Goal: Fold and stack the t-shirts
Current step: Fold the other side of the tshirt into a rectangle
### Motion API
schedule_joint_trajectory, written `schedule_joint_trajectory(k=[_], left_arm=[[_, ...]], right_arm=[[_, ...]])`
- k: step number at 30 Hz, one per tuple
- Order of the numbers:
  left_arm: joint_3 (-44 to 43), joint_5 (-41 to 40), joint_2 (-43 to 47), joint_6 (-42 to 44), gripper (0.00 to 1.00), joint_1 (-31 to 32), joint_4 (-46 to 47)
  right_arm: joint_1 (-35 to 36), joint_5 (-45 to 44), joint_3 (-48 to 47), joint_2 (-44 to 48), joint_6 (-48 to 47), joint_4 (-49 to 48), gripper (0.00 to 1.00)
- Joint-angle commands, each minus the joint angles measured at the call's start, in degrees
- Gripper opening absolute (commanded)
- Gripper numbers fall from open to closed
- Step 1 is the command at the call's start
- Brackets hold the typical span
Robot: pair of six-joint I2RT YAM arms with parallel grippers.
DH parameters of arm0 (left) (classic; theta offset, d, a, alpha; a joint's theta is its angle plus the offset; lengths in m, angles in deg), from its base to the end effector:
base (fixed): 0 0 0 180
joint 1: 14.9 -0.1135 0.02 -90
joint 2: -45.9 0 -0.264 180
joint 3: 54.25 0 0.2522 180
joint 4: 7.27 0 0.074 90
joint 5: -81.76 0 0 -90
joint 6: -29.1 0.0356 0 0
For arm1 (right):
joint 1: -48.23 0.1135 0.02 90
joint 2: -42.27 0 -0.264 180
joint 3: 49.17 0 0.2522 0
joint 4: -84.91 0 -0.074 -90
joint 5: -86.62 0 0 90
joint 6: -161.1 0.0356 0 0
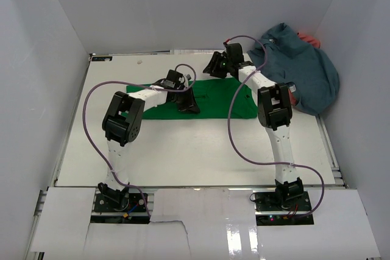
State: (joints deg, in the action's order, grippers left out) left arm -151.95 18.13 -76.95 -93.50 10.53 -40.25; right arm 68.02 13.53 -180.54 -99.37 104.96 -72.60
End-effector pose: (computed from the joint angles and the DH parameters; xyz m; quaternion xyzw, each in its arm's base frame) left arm 0.3973 -0.2064 0.1382 0.0040 0.9383 -0.3215 0.1274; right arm 0.5291 0.2014 0.1739 0.0364 0.8704 0.3290 0.3646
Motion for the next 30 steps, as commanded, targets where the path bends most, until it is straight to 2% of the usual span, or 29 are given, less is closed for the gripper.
schedule_joint_trajectory(k=[1, 6, 11, 17, 24, 30], left_arm=[[3.3, -2.9, 0.6, 0.5, 0.33, 1.5, -6.2], [1.1, -2.2, 2.0, -0.3, 0.33, 2.3, -6.2], [-2.8, -2.3, 3.8, -0.8, 0.34, 3.4, -8.0], [-11.3, -2.1, 4.2, 0.6, 0.35, 3.9, -11.3], [-24.9, -0.4, -1.9, 3.0, 0.36, 4.1, -13.9], [-33.6, 3.2, -8.8, 3.9, 0.36, 4.7, -14.2]], right_arm=[[0.2, 2.1, -2.8, 2.5, -1.4, -4.9, 0.55], [-0.6, 0.7, 2.6, 9.2, -5.4, -4.3, 0.56], [-0.9, -4.2, 4.1, 15.1, -11.4, 5.6, 0.56], [-0.9, -11.8, 19.5, 28.5, -16.7, 8.0, 0.58], [-1.0, -18.9, 32.2, 38.2, -19.1, 14.8, 0.58], [-1.0, -20.0, 43.0, 42.4, -19.6, 14.9, 0.55]])
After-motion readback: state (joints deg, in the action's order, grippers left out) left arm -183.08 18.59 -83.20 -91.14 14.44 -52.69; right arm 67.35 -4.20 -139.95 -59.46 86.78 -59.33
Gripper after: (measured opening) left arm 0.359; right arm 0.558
